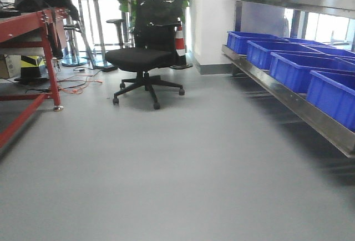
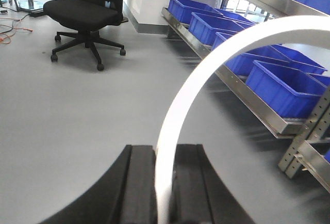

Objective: Grab PVC pipe and place in blue bin

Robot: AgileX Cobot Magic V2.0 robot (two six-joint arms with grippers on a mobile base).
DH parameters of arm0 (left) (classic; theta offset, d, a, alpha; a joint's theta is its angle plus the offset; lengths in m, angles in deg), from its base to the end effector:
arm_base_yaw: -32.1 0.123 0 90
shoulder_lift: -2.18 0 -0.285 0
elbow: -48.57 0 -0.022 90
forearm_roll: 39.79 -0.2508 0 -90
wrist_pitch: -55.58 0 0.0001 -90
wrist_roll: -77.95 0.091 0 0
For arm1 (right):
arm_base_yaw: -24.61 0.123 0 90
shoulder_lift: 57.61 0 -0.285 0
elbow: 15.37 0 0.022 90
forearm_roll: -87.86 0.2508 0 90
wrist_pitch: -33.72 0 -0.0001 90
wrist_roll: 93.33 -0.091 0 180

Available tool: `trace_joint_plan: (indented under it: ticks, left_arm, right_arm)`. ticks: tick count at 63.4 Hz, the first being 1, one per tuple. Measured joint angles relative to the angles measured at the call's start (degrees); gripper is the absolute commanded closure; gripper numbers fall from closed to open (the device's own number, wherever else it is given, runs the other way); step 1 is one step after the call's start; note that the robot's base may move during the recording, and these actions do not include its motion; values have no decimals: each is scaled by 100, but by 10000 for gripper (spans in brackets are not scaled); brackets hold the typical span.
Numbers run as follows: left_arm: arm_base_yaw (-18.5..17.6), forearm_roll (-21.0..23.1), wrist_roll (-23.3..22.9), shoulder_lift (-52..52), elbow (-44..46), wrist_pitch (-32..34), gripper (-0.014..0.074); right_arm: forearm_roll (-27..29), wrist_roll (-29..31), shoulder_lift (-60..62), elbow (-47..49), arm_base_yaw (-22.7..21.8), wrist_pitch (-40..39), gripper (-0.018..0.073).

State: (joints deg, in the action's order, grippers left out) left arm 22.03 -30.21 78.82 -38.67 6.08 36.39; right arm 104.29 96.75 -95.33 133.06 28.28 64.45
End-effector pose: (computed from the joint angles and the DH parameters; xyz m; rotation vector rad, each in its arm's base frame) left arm 0.1170 -0.0259 0.3409 0.0690 1.7920 -0.2776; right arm 0.0893 0.0189 0.3925 -0.1001 1.7282 0.2258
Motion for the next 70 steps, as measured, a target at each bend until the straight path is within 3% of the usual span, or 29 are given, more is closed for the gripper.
trace_joint_plan:
  ticks: [70]
  left_arm:
    - [0,0,0,2,0,22,707]
  right_arm:
    - [0,0,0,0,0,0,728]
